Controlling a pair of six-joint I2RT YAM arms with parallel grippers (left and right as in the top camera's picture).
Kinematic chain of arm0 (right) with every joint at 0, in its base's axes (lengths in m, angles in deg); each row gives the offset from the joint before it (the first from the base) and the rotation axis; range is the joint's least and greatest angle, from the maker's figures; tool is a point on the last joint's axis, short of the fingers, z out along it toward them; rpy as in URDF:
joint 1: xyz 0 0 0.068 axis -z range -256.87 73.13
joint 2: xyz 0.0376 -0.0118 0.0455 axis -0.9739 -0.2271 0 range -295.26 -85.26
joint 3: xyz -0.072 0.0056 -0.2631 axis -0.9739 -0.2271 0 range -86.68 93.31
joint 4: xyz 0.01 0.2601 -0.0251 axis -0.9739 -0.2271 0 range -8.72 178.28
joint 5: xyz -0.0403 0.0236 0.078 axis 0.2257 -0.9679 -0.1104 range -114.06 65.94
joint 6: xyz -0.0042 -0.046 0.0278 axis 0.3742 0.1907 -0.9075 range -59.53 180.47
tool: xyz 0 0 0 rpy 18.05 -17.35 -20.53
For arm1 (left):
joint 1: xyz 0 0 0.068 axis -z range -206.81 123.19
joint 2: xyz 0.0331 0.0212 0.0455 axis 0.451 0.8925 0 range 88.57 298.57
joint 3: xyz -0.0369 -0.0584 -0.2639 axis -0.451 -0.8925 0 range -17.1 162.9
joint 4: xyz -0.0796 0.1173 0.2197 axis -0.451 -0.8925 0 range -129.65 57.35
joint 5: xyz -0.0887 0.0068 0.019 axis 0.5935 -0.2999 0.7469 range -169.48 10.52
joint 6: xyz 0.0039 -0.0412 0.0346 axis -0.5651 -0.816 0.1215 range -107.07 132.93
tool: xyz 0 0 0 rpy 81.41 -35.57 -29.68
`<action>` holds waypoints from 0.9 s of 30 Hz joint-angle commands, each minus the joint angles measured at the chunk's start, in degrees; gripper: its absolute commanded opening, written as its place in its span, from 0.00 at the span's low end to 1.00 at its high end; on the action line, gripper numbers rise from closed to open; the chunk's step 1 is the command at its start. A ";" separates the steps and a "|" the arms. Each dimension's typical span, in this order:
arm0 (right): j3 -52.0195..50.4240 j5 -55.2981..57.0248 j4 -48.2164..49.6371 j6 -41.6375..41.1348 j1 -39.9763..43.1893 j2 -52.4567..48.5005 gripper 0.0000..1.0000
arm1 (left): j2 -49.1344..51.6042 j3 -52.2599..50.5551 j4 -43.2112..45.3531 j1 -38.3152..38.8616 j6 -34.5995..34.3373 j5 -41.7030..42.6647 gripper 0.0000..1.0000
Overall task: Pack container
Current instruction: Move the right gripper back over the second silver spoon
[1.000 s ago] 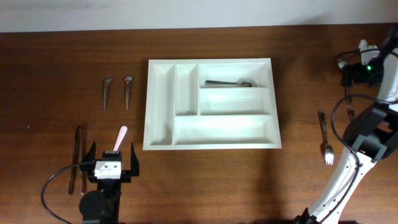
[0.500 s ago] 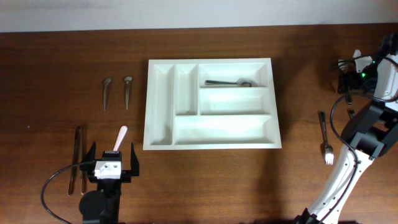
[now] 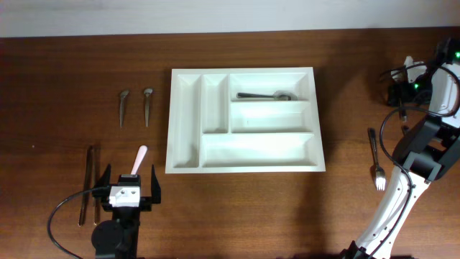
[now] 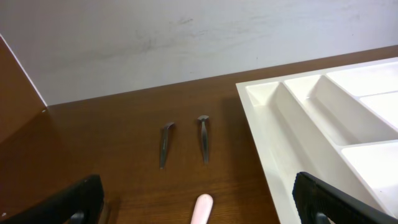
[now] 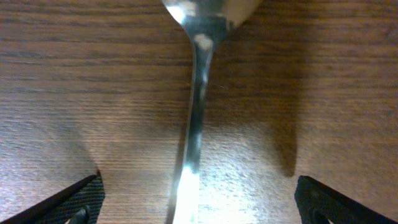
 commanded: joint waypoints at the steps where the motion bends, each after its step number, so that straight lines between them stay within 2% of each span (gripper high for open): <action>1: -0.28 -1.18 -0.63 0.26 -0.42 -2.73 0.99 | -0.44 -0.33 0.11 -0.28 -0.50 0.63 0.99; 25: -0.39 -6.51 -0.81 -3.65 0.39 -2.97 0.99 | -0.44 -0.33 0.11 -0.28 -0.50 0.63 0.99; 26: -0.39 -6.34 -0.74 -3.65 0.50 -2.97 0.98 | -0.44 -0.33 0.11 -0.28 -0.50 0.63 0.99; 27: -0.39 -5.88 -0.72 -3.65 0.57 -2.97 0.91 | -0.44 -0.33 0.11 -0.28 -0.50 0.66 0.99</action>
